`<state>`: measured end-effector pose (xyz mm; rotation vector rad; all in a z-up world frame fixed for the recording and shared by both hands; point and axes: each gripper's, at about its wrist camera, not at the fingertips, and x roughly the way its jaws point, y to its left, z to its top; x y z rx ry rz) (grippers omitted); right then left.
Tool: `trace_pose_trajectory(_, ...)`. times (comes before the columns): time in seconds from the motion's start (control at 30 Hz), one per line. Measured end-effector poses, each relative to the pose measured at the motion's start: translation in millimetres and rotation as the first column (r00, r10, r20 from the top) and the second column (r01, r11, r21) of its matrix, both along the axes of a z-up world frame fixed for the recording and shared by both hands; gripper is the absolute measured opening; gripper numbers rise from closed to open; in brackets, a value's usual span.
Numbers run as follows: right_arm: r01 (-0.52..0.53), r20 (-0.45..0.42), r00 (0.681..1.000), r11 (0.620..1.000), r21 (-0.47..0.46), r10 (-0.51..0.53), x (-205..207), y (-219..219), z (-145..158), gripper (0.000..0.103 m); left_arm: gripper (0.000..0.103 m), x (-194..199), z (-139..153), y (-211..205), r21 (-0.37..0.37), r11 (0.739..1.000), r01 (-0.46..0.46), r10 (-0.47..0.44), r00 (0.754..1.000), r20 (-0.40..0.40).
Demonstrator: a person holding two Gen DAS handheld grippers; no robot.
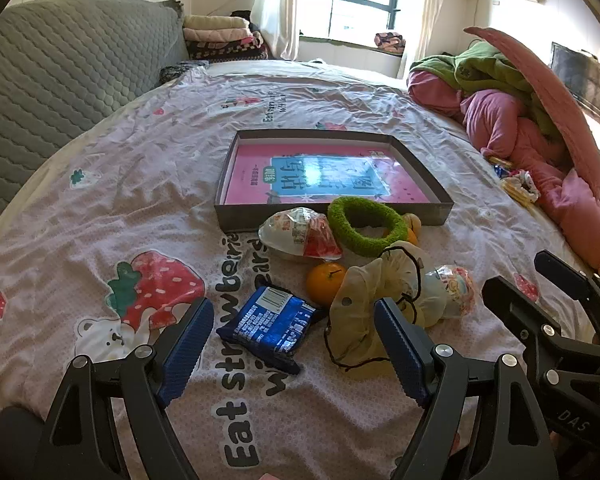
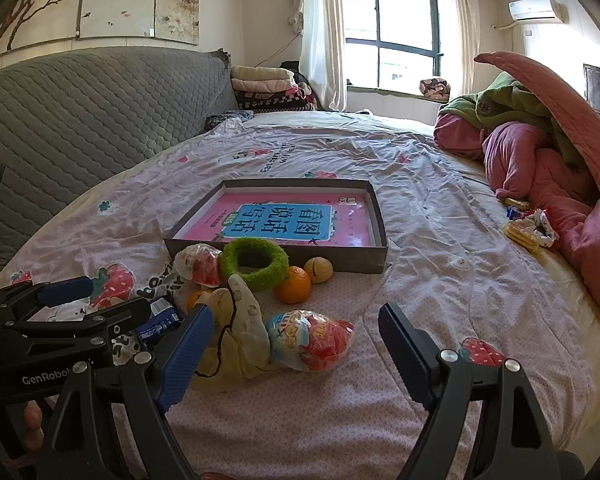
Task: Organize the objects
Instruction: 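Move left tool toward blue biscuit packet while right tool approaches the wrapped candy egg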
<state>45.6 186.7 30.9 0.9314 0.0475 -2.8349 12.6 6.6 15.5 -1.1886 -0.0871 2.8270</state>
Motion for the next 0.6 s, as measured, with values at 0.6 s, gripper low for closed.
trace_pose_trajectory(0.6, -0.005, 0.001, 1.0, 1.0, 0.0, 0.005, 1.3, -0.7, -1.2, 0.084, 0.083, -0.5, -2.8, 0.0, 0.0, 1.0, 0.006, -0.006, 1.0, 0.011)
